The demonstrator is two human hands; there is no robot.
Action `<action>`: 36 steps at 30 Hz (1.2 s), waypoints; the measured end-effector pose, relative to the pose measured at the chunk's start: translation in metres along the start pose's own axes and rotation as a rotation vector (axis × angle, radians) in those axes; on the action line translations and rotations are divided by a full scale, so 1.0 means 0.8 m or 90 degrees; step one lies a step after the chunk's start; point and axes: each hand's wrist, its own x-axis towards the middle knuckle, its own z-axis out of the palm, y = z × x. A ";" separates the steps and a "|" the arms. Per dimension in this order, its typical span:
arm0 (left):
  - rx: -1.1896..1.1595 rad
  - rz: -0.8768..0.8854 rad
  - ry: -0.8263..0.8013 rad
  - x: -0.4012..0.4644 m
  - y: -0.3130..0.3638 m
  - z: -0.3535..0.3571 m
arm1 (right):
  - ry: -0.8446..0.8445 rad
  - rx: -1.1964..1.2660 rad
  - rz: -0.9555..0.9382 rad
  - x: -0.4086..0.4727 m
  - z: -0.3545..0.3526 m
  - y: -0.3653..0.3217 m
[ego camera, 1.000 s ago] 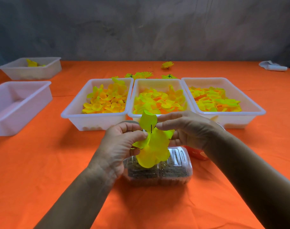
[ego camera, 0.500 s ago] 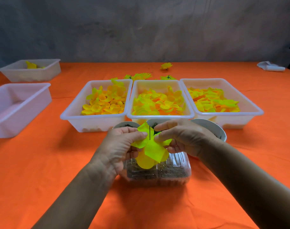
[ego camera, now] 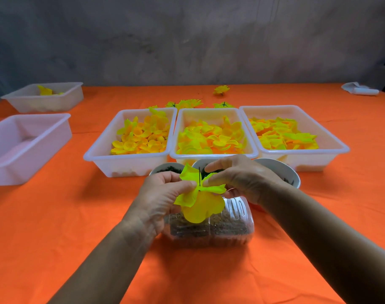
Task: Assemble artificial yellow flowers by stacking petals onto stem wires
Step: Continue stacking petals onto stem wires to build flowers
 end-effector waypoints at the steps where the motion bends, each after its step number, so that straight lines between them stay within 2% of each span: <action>1: 0.000 0.005 0.003 -0.001 0.000 0.000 | -0.003 -0.007 -0.007 0.000 0.001 -0.001; 6: 0.011 0.023 0.003 -0.003 0.002 0.002 | -0.046 0.013 -0.021 -0.003 -0.002 -0.007; 20: 0.016 0.023 0.012 -0.007 0.007 0.003 | -0.014 -0.054 -0.023 0.002 0.003 -0.012; 36: 0.002 0.022 0.032 0.001 0.004 0.011 | -0.049 0.028 0.033 0.004 0.008 -0.010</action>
